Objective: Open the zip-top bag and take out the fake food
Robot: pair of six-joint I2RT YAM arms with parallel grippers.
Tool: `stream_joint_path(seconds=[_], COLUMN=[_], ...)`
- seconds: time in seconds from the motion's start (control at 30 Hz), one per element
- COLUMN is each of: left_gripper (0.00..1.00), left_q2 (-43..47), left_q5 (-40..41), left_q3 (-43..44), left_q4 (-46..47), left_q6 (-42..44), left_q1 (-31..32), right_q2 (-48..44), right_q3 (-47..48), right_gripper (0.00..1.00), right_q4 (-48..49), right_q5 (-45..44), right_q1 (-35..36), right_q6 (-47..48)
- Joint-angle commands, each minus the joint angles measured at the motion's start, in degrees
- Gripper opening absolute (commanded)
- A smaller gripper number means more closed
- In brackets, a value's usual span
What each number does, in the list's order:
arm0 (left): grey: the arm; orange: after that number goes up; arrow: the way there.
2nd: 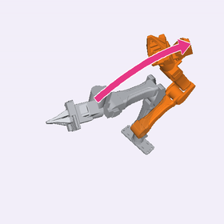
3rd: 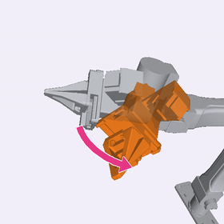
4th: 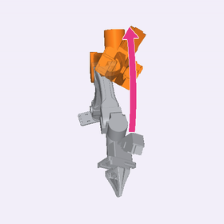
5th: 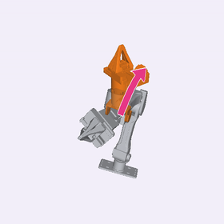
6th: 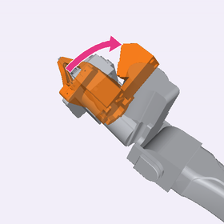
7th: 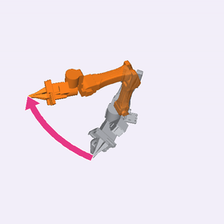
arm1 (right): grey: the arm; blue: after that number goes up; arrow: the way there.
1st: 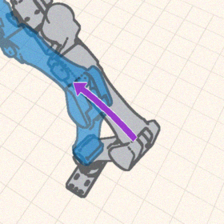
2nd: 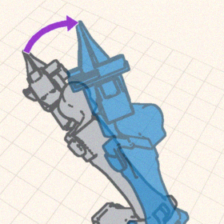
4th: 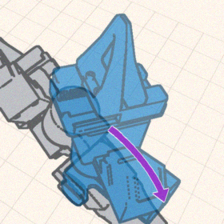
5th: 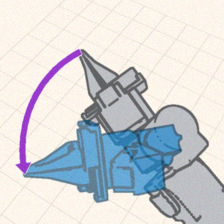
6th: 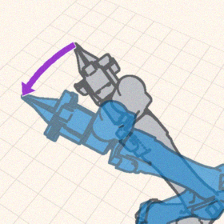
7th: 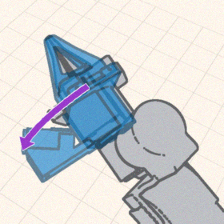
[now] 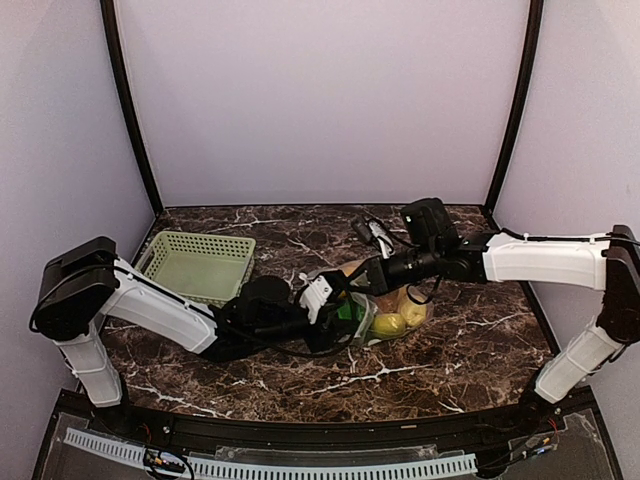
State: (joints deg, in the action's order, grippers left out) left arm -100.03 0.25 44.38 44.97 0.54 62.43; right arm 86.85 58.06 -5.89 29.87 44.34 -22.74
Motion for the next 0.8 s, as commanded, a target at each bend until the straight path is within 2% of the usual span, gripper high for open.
stream_joint_path(seconds=[0.0, 0.47, 0.67, 0.77], left_gripper=[0.57, 0.7, 0.74, 0.74], left_q2=[-3.9, -11.9, -14.5, -14.1], left_q5=[2.3, 2.8, 6.4, 4.1], left_q3=[4.0, 11.5, 14.1, 13.1], left_q4=[-0.2, -4.2, -7.4, -6.6], left_q6=[1.7, 5.6, 6.3, 6.5], left_q1=[0.1, 0.2, 0.2, 0.2], right_q2=[0.5, 1.9, 2.0, 2.1], right_q3=[-1.2, -1.5, -2.5, -2.9], right_gripper=[0.0, 0.0, 0.0, 0.0], right_q4=[3.7, 5.5, 5.6, 6.9], right_q5=[2.5, 3.0, 2.8, 3.4], right_q1=[-0.1, -0.2, -0.7, -1.0], right_q6=[-0.5, -0.5, -0.7, -1.2])
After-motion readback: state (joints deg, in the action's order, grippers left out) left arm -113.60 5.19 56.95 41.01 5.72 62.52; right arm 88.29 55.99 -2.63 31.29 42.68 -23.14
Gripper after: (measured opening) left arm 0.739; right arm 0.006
